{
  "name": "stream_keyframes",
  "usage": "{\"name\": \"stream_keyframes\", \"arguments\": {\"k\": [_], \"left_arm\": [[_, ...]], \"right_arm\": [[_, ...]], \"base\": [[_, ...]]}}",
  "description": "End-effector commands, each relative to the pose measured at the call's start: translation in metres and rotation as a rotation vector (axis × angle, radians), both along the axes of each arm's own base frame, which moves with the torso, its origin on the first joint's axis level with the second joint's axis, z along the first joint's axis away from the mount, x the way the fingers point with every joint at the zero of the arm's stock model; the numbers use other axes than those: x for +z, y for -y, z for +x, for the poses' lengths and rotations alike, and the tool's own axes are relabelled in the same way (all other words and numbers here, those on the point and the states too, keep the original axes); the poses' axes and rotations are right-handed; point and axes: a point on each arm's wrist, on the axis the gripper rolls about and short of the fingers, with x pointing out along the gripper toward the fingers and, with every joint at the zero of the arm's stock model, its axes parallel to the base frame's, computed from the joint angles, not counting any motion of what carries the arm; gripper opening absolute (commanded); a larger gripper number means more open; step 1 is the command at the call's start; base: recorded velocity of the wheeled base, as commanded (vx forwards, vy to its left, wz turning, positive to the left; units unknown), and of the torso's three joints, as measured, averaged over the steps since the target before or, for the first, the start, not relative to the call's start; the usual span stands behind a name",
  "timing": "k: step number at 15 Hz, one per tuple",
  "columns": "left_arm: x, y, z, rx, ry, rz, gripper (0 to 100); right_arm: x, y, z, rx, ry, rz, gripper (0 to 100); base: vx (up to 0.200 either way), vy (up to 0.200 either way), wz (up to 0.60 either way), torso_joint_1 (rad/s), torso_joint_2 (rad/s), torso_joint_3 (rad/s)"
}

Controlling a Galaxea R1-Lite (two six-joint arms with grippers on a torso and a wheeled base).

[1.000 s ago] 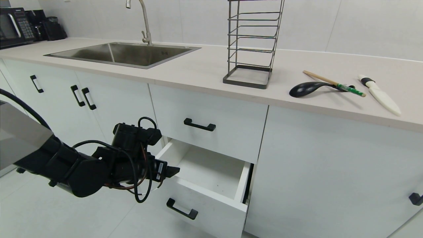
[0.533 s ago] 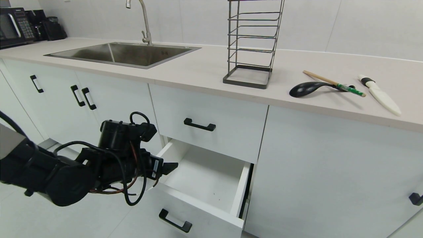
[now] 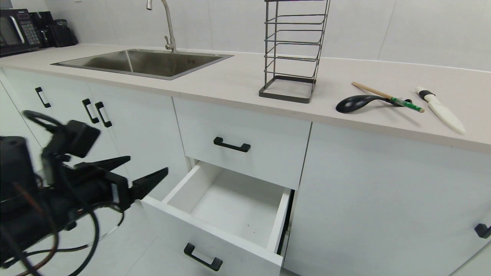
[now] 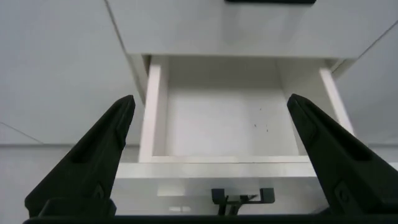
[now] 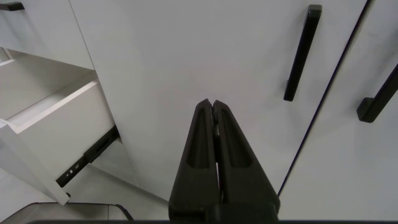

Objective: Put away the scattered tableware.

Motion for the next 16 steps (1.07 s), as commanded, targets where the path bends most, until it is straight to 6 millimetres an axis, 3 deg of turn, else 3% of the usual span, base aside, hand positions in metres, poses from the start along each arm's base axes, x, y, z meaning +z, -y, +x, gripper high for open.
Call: {"name": "stream_keyframes", "arguments": {"k": [1,5,7,8,10,13,16], "left_arm": [[0.005,-0.039,-0.091,0.119,0.261,-0.063,100],[-0.004,-0.05,-0.139,0.191,0.439,-0.083,100],[-0.021,-0.051,-0.154,0.195,0.482,-0.065,100],[-0.04,-0.052,-0.167,0.203,0.521,-0.023,100],[-0.051,-0.051,-0.186,0.206,0.571,-0.015,100],[-0.09,-0.051,-0.196,0.201,0.393,0.009,100],[-0.105,-0.054,-0.194,0.304,0.236,0.012,100]], "right_arm": [[0.0,0.0,0.0,0.001,0.001,0.0,0],[0.0,0.0,0.0,0.001,-0.001,0.0,0],[0.0,0.0,0.0,0.001,-0.001,0.0,0],[0.0,0.0,0.0,0.001,-0.001,-0.001,0],[0.0,0.0,0.0,0.001,-0.001,-0.001,0],[0.0,0.0,0.0,0.001,-0.001,-0.001,0],[0.0,0.0,0.0,0.001,-0.001,0.0,0]], "base": [[0.0,0.0,0.0,0.0,0.0,0.0],[0.0,0.0,0.0,0.0,0.0,0.0],[0.0,0.0,0.0,0.0,0.0,0.0],[0.0,0.0,0.0,0.0,0.0,0.0],[0.0,0.0,0.0,0.0,0.0,0.0],[0.0,0.0,0.0,0.0,0.0,0.0],[0.0,0.0,0.0,0.0,0.0,0.0]]}}
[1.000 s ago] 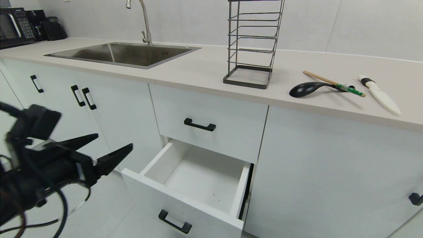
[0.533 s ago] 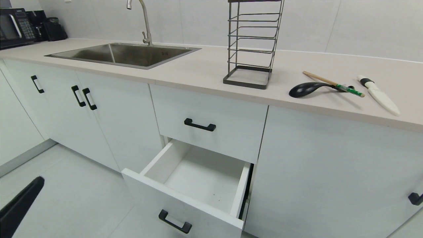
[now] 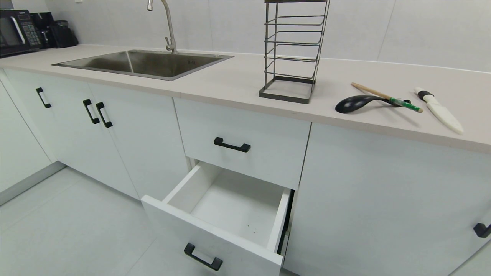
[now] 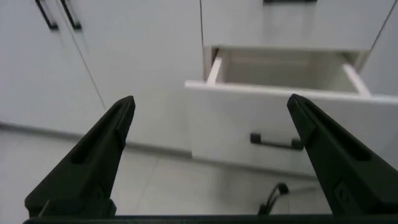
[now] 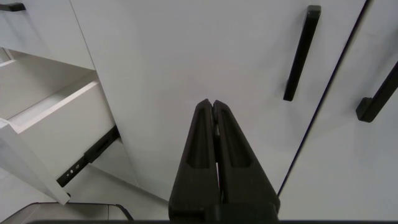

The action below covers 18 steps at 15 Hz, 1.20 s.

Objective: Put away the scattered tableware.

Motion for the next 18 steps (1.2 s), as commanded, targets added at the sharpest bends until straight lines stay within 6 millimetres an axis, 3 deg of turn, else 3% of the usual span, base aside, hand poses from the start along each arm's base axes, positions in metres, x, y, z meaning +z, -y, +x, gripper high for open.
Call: {"name": "stream_keyframes", "arguments": {"k": [1,7,11,18], "left_arm": [[-0.0037,-0.0008,-0.0035,0.041,0.026,-0.027,100],[-0.0043,-0.001,-0.0033,0.05,0.022,-0.047,100],[-0.0043,-0.0016,-0.0033,0.076,0.022,-0.05,100],[-0.0043,-0.0016,-0.0033,0.075,0.022,-0.051,100]], "right_arm": [[-0.0001,0.0,0.0,0.0,-0.001,-0.001,0],[-0.0001,0.0,0.0,0.0,-0.001,0.0,0],[-0.0001,0.0,0.0002,0.0,-0.002,0.0,0],[0.0003,0.0,-0.0001,0.0,0.001,-0.001,0]], "base": [[0.0,0.0,0.0,0.0,0.0,0.0],[0.0,0.0,0.0,0.0,0.0,0.0],[0.2,0.0,0.0,0.002,0.0,0.005],[0.0,0.0,0.0,0.038,-0.05,-0.009]]}}
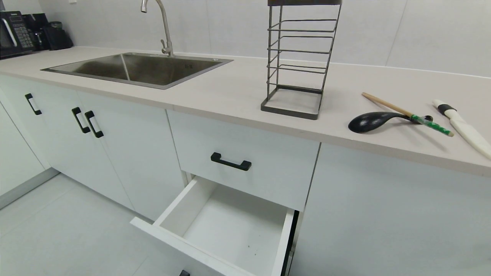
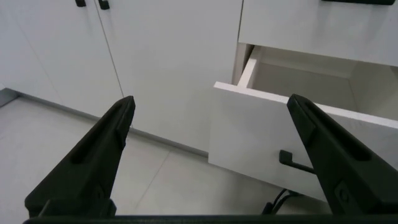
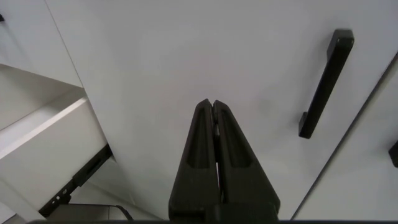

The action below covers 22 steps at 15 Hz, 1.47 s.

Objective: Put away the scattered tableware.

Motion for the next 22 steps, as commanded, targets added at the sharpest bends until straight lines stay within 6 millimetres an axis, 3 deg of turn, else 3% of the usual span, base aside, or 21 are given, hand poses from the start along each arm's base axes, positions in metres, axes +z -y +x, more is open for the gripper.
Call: {"name": "stream_keyframes", "arguments": {"k": [1,4,15,19,22], "left_arm": [[0.0002,0.0,0.0001,0.0,0.0,0.0,100],[0.0001,0.0,0.0001,0.0,-0.001,0.0,100],[0.0001,0.0,0.0001,0.0,-0.001,0.0,100],[0.0001,0.0,0.0001,0.0,-0.001,0.0,100],[0.0001,0.0,0.0001,0.0,-0.001,0.0,100]], "right_arm": [[-0.0002,0.0,0.0,0.001,-0.001,0.0,0],[-0.0006,0.0,0.0002,0.001,-0.002,0.0,0],[-0.0006,0.0,0.0002,0.001,-0.002,0.0,0],[-0.0006,0.0,0.0002,0.001,-0.002,0.0,0],[-0.0002,0.0,0.0,0.002,-0.001,-0.003,0]], "base": [[0.0,0.0,0.0,0.203,-0.05,-0.095],[0.0,0.0,0.0,0.25,-0.15,-0.17],[0.0,0.0,0.0,0.195,-0.54,-0.208],[0.0,0.0,0.0,0.37,-0.49,-0.237],[0.0,0.0,0.0,0.116,-0.2,-0.093]]}}
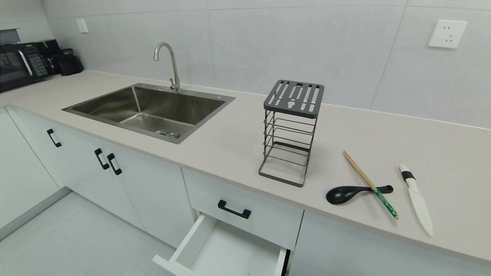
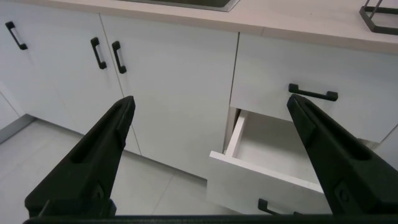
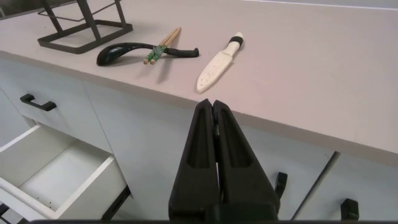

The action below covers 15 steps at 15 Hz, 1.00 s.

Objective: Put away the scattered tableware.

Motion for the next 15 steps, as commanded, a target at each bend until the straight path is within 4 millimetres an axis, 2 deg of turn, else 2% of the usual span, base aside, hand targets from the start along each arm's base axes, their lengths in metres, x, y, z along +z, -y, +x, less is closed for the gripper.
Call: {"name": "stream_keyframes", "arguments": {"k": [1,6,7,15], "left_arm": [[0.0,0.0,0.0001,0.0,-0.002,0.0,100],[0.0,0.0,0.0001,-0.001,-0.002,0.0,100],[0.0,0.0,0.0001,-0.001,-0.002,0.0,100],[0.0,0.0,0.0001,-0.001,-0.002,0.0,100]], "right_arm": [[0.0002,0.0,-0.0001,0.0,0.001,-0.001,0],[0.0002,0.0,-0.0001,0.0,0.001,0.002,0],[0.0002,0.0,-0.0001,0.0,0.001,0.002,100],[0.0003,0.0,-0.0001,0.002,0.003,-0.004,100]], "base": [[0.0,0.0,0.0,0.032,-0.06,-0.027],[0.0,0.0,0.0,0.0,0.0,0.0],[0.0,0.0,0.0,0.0,0.0,0.0],[0.0,0.0,0.0,0.0,0.0,0.0]]}}
